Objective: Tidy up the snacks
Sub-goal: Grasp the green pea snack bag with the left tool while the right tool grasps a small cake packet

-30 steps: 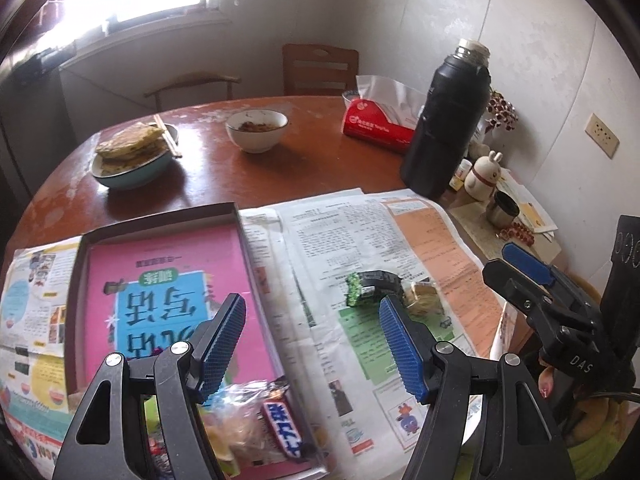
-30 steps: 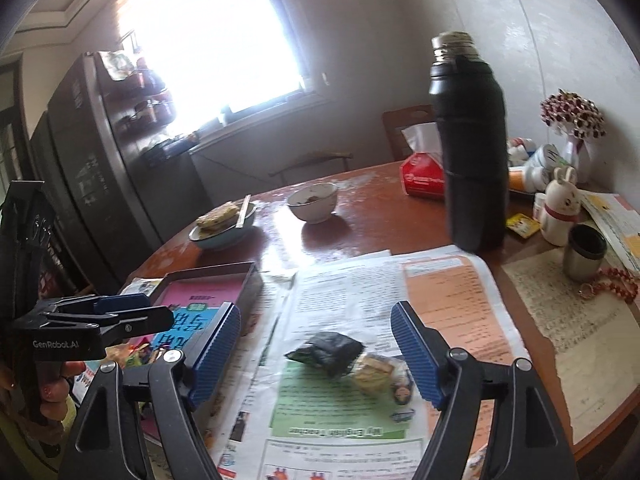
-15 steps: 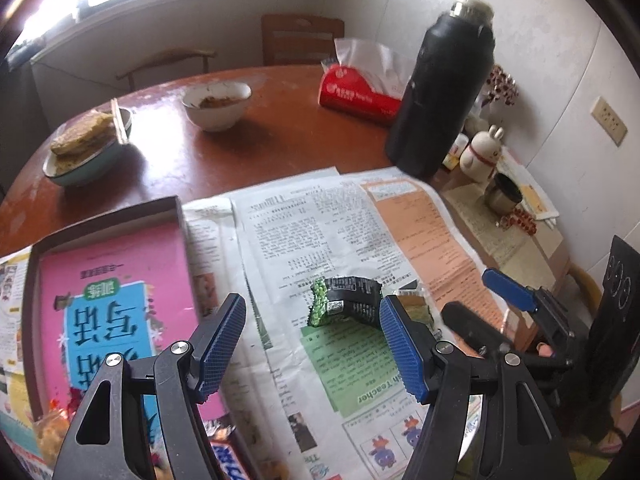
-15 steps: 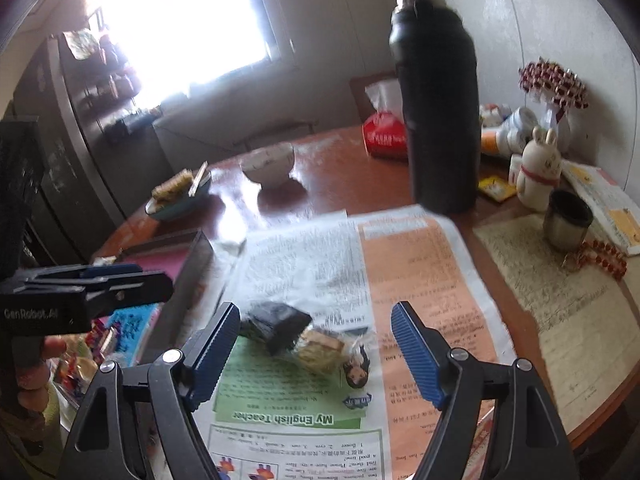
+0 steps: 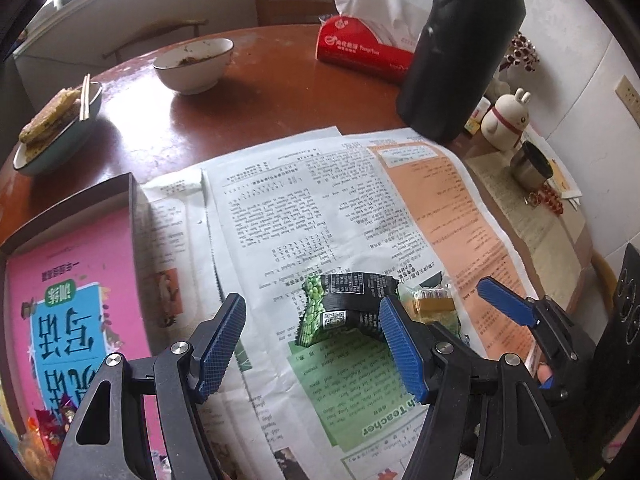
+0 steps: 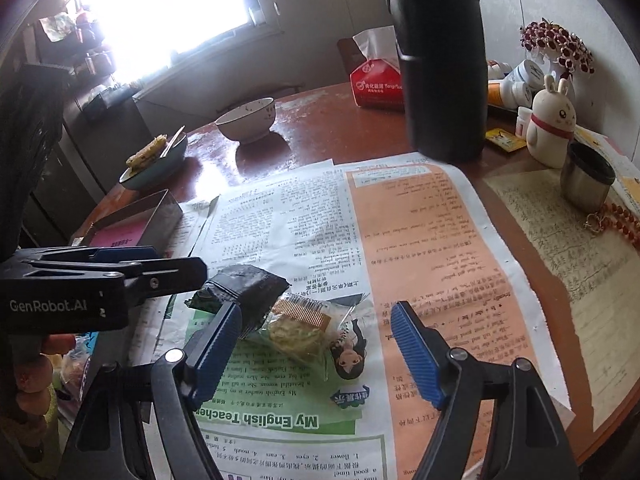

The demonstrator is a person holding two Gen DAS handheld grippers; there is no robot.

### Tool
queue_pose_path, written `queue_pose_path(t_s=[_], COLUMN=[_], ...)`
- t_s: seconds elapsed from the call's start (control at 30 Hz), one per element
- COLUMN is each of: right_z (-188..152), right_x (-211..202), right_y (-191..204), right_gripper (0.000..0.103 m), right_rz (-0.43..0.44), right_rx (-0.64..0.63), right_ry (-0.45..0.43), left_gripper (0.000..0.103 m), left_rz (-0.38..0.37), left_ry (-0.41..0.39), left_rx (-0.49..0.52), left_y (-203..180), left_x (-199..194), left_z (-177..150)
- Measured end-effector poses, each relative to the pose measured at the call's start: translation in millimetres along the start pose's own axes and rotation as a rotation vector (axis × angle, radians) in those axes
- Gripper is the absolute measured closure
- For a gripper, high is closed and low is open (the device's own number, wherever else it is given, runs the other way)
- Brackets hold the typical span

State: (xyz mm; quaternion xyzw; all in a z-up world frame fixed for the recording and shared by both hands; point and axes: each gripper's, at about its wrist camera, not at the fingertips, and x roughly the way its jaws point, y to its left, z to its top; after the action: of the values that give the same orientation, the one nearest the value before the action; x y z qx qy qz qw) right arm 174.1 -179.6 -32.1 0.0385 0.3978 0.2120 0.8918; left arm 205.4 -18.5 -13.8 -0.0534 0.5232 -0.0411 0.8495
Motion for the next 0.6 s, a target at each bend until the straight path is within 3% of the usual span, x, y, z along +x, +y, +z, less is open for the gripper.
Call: queue_pose_path(t_s=[0.6], right_z=[-6], right_x=[12], right_y=[-3], right_gripper=[0.054], right_rz=[-0.015], right_rx=[-0.041], right_ry=[0.016], left_gripper=[0.032], left_rz=[0.003], left_ry=[0.037], left_rx=[0.018], left_y=[-14], left_x=[28], left_z=[6])
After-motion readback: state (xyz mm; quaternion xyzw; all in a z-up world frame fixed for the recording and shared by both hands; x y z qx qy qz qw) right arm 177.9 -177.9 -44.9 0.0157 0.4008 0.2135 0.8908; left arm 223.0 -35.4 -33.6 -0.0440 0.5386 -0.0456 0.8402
